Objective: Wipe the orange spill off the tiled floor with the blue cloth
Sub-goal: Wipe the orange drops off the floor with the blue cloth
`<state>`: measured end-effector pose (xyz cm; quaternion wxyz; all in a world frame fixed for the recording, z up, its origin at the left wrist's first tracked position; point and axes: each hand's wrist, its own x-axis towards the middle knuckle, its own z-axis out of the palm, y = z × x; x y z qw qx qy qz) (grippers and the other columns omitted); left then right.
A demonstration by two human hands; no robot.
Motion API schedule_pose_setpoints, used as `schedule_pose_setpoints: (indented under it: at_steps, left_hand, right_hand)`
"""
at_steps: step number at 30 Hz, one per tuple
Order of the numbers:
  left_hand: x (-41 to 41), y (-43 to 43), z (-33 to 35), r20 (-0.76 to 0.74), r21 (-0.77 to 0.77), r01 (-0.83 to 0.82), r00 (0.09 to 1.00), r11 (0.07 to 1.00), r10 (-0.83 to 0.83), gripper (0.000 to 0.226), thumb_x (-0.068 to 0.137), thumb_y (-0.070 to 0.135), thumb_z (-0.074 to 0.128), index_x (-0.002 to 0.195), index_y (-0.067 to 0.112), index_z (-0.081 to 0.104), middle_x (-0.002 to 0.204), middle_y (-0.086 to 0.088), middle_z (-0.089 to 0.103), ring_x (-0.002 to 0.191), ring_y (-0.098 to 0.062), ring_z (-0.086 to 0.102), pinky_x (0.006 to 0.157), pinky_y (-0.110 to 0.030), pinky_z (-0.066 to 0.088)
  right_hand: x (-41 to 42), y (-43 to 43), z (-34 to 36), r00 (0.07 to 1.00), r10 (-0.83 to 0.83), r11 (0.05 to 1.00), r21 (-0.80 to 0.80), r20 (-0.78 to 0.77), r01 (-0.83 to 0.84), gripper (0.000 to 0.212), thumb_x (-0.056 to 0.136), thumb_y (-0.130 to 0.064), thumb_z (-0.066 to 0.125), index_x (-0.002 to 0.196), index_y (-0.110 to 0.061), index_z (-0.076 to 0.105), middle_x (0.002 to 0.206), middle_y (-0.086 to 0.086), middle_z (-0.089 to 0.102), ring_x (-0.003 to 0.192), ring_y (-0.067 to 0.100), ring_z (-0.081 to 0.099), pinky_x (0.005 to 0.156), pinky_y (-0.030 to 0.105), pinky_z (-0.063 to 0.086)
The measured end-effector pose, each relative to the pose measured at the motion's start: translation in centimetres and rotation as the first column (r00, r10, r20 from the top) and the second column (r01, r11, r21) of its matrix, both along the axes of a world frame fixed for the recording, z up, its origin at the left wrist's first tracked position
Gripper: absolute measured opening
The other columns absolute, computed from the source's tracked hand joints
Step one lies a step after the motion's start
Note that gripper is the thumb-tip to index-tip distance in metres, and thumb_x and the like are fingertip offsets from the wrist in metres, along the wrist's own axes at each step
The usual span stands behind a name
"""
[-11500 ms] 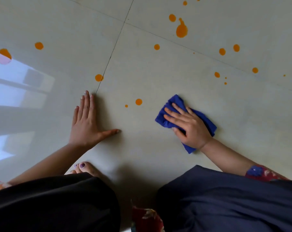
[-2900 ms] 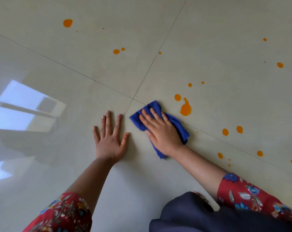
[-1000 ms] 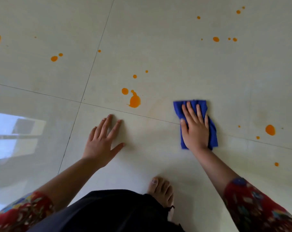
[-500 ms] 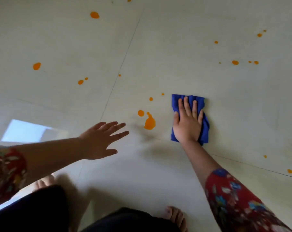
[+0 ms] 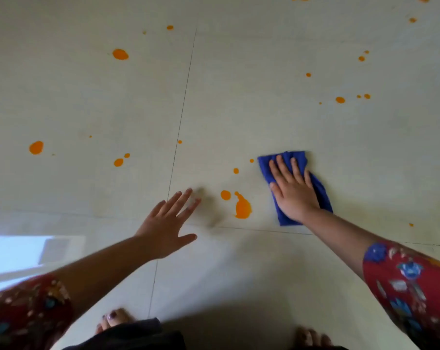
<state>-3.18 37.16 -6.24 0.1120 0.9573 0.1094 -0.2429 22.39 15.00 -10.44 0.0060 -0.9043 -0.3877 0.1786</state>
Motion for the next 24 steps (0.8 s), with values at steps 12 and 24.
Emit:
schedule_pose_setpoints:
  at_steps: [12, 24]
  left_hand:
    - [-1.8, 5.2, -3.9, 0.239, -0.036, -0.015, 0.971, 0.999, 0.023, 0.089, 0.085, 0.078, 0.026, 0.155, 0.027, 0.008, 0.164, -0.001, 0.0, 0.15, -0.019, 0.001, 0.119, -0.041, 0.007]
    - [-1.6, 5.8, -5.1, 0.329, -0.016, -0.015, 0.944, 1.0, 0.019, 0.087, 0.085, 0.075, 0.027, 0.155, 0.026, 0.011, 0.164, -0.002, 0.002, 0.15, -0.02, 0.005, 0.119, -0.043, 0.012]
  right_hand:
    - [0.8, 6.7, 1.9, 0.985, -0.108, 0.992, -0.075, -0.135, 0.098, 0.054, 0.104, -0.044, 0.017, 0.151, -0.038, -0.008, 0.157, -0.02, -0.018, 0.148, 0.016, -0.017, 0.12, 0.046, -0.003]
    - [-4.6, 4.9, -0.8, 0.934, -0.342, 0.935, 0.138, 0.105, 0.326, 0.057, 0.096, -0.047, 0.017, 0.151, -0.034, 0.023, 0.159, -0.012, 0.019, 0.149, 0.019, 0.011, 0.117, 0.054, 0.012]
